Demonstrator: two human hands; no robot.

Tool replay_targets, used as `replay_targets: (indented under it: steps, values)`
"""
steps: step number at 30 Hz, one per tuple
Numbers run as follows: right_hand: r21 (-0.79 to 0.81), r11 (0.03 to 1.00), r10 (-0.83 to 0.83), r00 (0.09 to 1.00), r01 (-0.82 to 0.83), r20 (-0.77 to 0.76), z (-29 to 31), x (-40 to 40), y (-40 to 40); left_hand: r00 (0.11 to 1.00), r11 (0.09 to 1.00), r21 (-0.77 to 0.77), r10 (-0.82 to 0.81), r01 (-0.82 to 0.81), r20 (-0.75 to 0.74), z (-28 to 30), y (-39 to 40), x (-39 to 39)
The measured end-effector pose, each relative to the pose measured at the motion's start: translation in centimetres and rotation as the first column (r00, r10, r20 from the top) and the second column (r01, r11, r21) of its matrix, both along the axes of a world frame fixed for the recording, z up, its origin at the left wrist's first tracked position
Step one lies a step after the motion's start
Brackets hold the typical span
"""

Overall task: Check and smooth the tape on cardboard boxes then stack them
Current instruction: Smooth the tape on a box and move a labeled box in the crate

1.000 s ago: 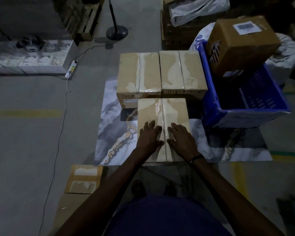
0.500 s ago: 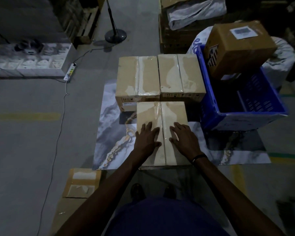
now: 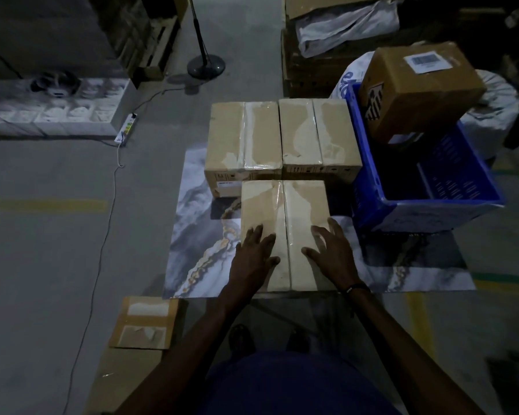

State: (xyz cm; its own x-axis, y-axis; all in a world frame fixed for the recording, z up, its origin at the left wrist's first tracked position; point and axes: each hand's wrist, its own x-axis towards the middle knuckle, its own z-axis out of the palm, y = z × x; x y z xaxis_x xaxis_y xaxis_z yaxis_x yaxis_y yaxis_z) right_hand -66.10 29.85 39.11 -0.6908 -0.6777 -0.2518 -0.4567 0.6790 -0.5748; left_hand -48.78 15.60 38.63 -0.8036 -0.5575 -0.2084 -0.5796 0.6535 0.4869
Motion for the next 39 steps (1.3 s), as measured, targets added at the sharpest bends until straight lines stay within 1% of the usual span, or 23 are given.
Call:
replay_targets:
  steps: [4, 8, 11, 13, 15, 17, 19, 22, 24, 25, 26, 27, 29, 30, 33, 34, 36, 37, 39]
  values:
    - [-0.041, 0.997, -0.059, 0.998, 0.059, 0.001, 0.7, 0.3, 0.1, 0.999, 0.994, 0.099, 0.04, -0.036, -0.035, 0.2, 0.1, -0.1]
    - [-0.108, 0.991, -0.075, 0.997, 0.077, 0.026, 2.9, 0.0, 0.6, 0.988, 0.987, 0.134, 0.101, -0.084, -0.121, 0.0, 0.5, -0.6]
    - [-0.22, 0.966, -0.152, 0.986, 0.134, -0.064, 4.8, -0.2, 0.7, 0.963, 0.962, 0.211, 0.209, -0.171, -0.171, 0.2, 1.2, -1.3]
    - [-0.299, 0.945, -0.168, 0.981, 0.133, -0.094, 6.2, 0.1, 0.1, 0.941, 0.934, 0.286, 0.275, -0.213, -0.197, 0.7, 1.7, -1.7]
    - [-0.339, 0.934, -0.152, 0.985, 0.115, -0.086, 7.7, 0.8, -0.6, 0.908, 0.881, 0.379, 0.372, -0.282, -0.19, 1.3, 1.7, -2.5]
    - [-0.338, 0.936, -0.131, 0.988, 0.097, -0.077, 8.3, 1.6, -1.2, 0.883, 0.81, 0.467, 0.454, -0.354, -0.119, 1.8, 1.0, -3.6]
    - [-0.338, 0.939, -0.083, 0.995, 0.058, -0.059, 8.4, 2.1, -1.8, 0.872, 0.761, 0.515, 0.487, -0.394, -0.052, 2.3, -0.1, -4.7]
    - [-0.358, 0.934, 0.006, 1.0, -0.012, -0.018, 8.4, 2.3, -2.3, 0.87, 0.707, 0.583, 0.492, -0.4, -0.001, 2.0, -1.7, -5.4]
    - [-0.387, 0.922, 0.04, 0.999, -0.026, 0.028, 8.5, 2.4, -2.6, 0.877, 0.687, 0.605, 0.479, -0.402, 0.038, -0.9, -3.2, -5.5]
    - [-0.405, 0.913, 0.063, 0.997, -0.043, 0.035, 8.4, 2.6, -2.8, 0.881, 0.69, 0.604, 0.471, -0.399, 0.044, -1.2, -3.6, -5.3]
    - [-0.429, 0.901, 0.078, 0.996, -0.057, 0.032, 7.9, 2.8, -2.9, 0.889, 0.695, 0.606, 0.457, -0.386, 0.041, -0.8, -3.9, -4.8]
    - [-0.446, 0.894, 0.067, 0.997, -0.049, 0.025, 7.4, 2.9, -2.9, 0.892, 0.699, 0.621, 0.452, -0.355, 0.001, 0.4, -3.7, -4.1]
    - [-0.445, 0.895, 0.002, 1.0, 0.006, 0.017, 6.6, 2.6, -3.0, 0.901, 0.71, 0.647, 0.427, -0.277, -0.082, 4.5, -2.9, -3.0]
    - [-0.423, 0.906, 0.004, 1.0, 0.001, 0.011, 6.4, 2.4, -2.9, 0.902, 0.706, 0.668, 0.416, -0.238, -0.118, 5.4, -2.9, -2.7]
    - [-0.304, 0.949, 0.087, 0.996, -0.078, 0.017, 6.2, 1.6, -2.9, 0.894, 0.665, 0.709, 0.434, -0.235, -0.11, 6.3, -2.9, -2.0]
    - [-0.303, 0.948, 0.1, 0.995, -0.094, 0.004, 6.2, 1.3, -3.0, 0.891, 0.655, 0.72, 0.439, -0.231, -0.114, 6.3, -3.0, -1.9]
    - [-0.38, 0.92, 0.093, 0.995, -0.093, -0.02, 6.2, 1.4, -3.2, 0.897, 0.618, 0.754, 0.433, -0.223, -0.09, 6.4, -3.0, -1.8]
    - [-0.408, 0.908, 0.081, 0.995, -0.095, -0.053, 6.2, 1.5, -3.2, 0.9, 0.593, 0.775, 0.429, -0.218, -0.075, 6.8, -2.9, -1.5]
    - [-0.408, 0.903, 0.072, 0.984, -0.133, -0.162, 6.0, 1.2, -3.2, 0.904, 0.55, 0.798, 0.427, -0.244, -0.017, 6.7, -2.6, -1.1]
